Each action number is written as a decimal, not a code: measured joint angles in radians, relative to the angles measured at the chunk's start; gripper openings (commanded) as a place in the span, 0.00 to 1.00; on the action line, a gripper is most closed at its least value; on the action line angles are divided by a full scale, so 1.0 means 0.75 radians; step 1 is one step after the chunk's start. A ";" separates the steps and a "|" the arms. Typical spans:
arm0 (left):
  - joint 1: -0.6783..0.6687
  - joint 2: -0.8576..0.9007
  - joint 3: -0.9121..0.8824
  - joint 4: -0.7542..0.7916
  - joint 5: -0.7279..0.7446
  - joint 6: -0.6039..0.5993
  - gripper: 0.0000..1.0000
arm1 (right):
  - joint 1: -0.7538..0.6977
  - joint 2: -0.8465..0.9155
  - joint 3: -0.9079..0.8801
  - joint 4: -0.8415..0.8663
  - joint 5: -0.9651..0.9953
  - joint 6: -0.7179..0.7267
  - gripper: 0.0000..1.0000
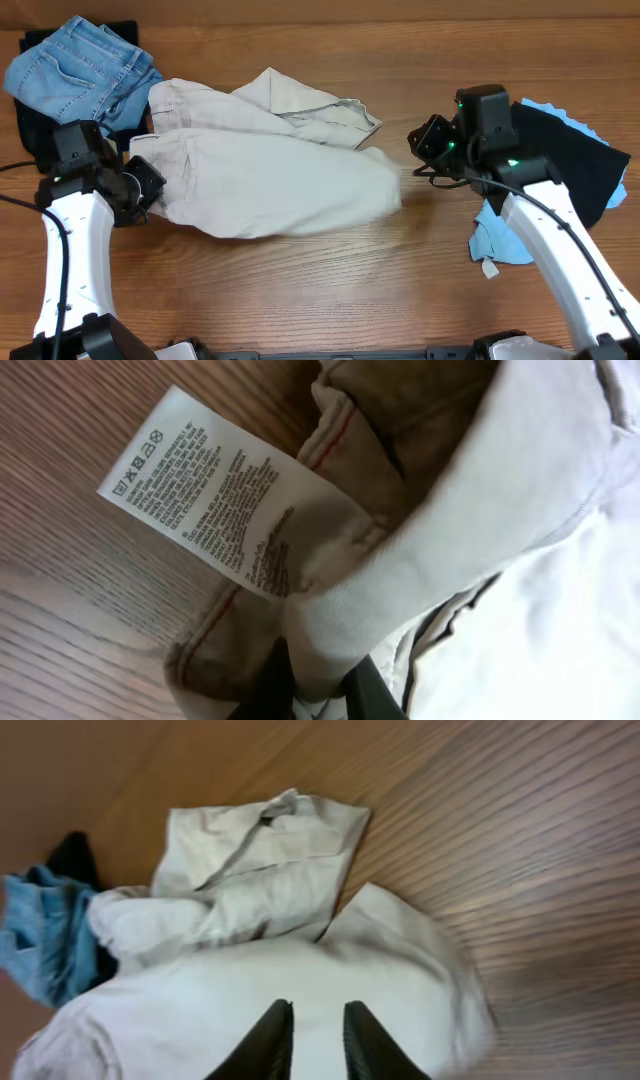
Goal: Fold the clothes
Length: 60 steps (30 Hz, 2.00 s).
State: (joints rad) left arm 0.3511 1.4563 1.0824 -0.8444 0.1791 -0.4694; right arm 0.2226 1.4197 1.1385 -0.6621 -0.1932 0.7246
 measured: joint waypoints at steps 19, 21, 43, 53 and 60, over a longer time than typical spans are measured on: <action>-0.102 0.000 0.002 -0.010 -0.156 0.028 0.13 | 0.010 0.228 -0.047 -0.436 -0.060 -0.109 0.64; -0.102 0.000 0.002 -0.013 -0.156 0.027 0.13 | 0.022 0.228 -0.113 -0.400 -0.125 -0.114 0.64; -0.102 0.000 0.004 -0.032 -0.155 0.027 0.13 | 0.242 0.228 -0.505 0.306 -0.391 0.310 0.66; -0.102 0.000 0.004 -0.047 -0.150 0.027 0.12 | 0.282 0.241 -0.524 0.425 -0.331 0.361 0.69; -0.102 0.000 0.004 -0.056 -0.149 0.027 0.12 | 0.280 0.313 -0.518 0.466 -0.352 0.367 0.58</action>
State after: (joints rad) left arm 0.2745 1.4563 1.0855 -0.8867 0.0673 -0.4492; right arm 0.4328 1.6543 0.7498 -0.3126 -0.4572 1.0000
